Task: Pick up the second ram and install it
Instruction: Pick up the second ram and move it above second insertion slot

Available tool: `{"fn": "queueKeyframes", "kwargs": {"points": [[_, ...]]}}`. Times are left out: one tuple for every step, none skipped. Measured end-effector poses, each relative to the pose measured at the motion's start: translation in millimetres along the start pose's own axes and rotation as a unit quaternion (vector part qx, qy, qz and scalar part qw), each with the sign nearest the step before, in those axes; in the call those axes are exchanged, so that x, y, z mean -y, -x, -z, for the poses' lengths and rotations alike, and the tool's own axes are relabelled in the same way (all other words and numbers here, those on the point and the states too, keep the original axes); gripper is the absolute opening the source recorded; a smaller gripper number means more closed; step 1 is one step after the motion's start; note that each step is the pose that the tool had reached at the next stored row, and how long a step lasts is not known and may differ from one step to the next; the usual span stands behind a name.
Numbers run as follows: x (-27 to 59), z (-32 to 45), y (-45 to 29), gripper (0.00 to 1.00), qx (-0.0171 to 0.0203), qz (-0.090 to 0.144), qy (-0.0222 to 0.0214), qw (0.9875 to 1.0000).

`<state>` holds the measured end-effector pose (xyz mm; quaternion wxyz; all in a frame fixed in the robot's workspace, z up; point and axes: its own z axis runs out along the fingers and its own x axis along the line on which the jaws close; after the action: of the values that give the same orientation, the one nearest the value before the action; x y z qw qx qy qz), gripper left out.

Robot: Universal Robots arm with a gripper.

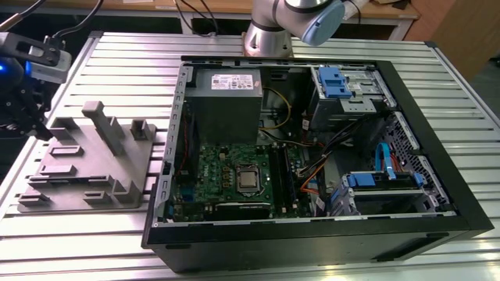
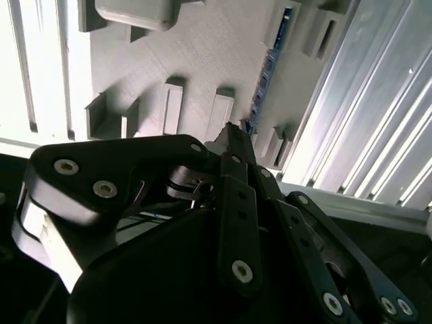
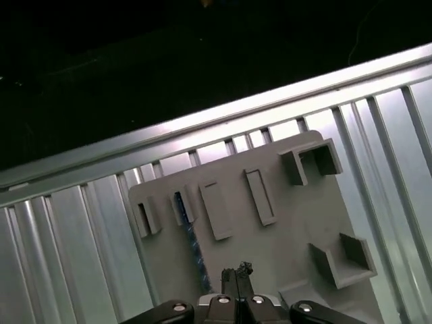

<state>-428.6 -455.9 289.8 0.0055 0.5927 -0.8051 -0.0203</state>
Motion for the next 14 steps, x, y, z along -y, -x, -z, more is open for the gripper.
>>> {"fn": "queueKeyframes", "kwargs": {"points": [[0.0, -0.4, 0.0, 0.10, -0.0004, 0.009, 0.0001, 1.0000], [0.0, -0.8, 0.0, 0.10, -0.0008, 0.018, 0.0002, 0.9998], [0.0, -1.2, 0.0, 0.10, -0.0012, 0.027, 0.0003, 0.9996], [0.0, -1.7, 0.0, 0.10, -0.0017, 0.036, 0.0005, 0.9993], [0.1, -2.2, 0.0, 0.10, -0.0021, 0.045, 0.0007, 0.9990], [0.1, -2.7, 0.0, 0.10, -0.0026, 0.054, 0.0009, 0.9985], [0.1, -3.2, 0.0, 0.10, -0.0032, 0.064, 0.0011, 0.9980], [0.1, -3.7, 0.0, 0.10, -0.0036, 0.072, 0.0014, 0.9974], [0.1, -4.2, -0.1, 0.10, -0.0042, 0.081, 0.0016, 0.9967], [0.2, -4.7, -0.1, 0.10, -0.0047, 0.090, 0.0019, 0.9959], [0.2, -5.2, -0.1, 0.10, -0.0053, 0.099, 0.0022, 0.9951], [0.2, -5.8, -0.1, 0.10, -0.0060, 0.107, 0.0026, 0.9942], [0.2, -6.3, -0.1, 0.10, -0.0066, 0.116, 0.0029, 0.9933], [0.3, -6.9, -0.1, 0.10, -0.0072, 0.124, 0.0033, 0.9922]]}}
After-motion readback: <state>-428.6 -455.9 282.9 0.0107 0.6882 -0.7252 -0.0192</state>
